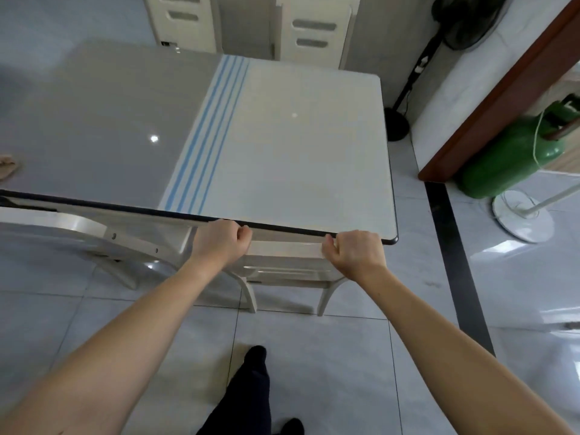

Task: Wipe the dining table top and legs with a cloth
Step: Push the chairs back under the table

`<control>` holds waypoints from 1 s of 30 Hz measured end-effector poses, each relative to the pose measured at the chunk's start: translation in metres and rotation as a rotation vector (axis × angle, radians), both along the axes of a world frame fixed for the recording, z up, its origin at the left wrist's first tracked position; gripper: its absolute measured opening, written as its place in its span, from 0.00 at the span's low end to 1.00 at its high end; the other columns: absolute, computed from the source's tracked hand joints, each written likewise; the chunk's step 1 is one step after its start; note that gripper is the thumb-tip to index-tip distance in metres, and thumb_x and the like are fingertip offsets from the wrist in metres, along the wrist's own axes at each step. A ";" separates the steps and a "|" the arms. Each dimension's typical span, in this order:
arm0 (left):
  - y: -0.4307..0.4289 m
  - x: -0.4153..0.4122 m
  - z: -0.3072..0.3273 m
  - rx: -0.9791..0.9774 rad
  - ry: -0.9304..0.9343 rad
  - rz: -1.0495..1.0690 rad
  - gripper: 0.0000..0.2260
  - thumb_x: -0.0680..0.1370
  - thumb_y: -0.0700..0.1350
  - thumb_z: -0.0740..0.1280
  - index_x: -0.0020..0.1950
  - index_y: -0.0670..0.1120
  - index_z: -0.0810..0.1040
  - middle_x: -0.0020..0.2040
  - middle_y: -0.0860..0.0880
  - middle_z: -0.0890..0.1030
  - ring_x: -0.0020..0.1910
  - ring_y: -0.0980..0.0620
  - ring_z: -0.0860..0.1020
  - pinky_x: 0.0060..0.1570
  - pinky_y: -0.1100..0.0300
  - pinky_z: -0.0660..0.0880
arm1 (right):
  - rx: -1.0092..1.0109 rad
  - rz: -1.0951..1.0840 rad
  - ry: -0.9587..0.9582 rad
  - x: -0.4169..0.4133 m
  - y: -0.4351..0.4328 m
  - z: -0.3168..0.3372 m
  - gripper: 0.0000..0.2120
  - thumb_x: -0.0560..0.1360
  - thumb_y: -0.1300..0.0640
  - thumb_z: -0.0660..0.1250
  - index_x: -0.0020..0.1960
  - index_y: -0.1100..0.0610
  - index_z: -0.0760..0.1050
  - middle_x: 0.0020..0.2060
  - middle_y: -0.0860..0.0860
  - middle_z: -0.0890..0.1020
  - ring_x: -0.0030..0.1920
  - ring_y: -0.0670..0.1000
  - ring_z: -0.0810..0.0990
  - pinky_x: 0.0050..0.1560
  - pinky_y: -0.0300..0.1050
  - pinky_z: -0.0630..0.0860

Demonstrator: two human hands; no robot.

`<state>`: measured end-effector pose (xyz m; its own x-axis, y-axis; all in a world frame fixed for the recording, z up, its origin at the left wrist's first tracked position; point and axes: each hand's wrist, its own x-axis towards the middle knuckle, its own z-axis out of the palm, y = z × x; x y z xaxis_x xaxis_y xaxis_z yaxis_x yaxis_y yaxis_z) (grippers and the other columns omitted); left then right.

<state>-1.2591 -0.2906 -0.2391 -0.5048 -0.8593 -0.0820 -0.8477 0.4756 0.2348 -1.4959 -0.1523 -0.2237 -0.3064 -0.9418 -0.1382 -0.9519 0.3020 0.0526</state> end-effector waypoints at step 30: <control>-0.003 -0.014 -0.001 0.063 0.045 -0.074 0.20 0.76 0.49 0.55 0.25 0.43 0.67 0.24 0.47 0.71 0.26 0.46 0.71 0.26 0.60 0.60 | 0.013 -0.157 -0.035 -0.011 0.002 0.004 0.24 0.79 0.45 0.52 0.33 0.57 0.73 0.28 0.53 0.75 0.33 0.57 0.76 0.36 0.47 0.72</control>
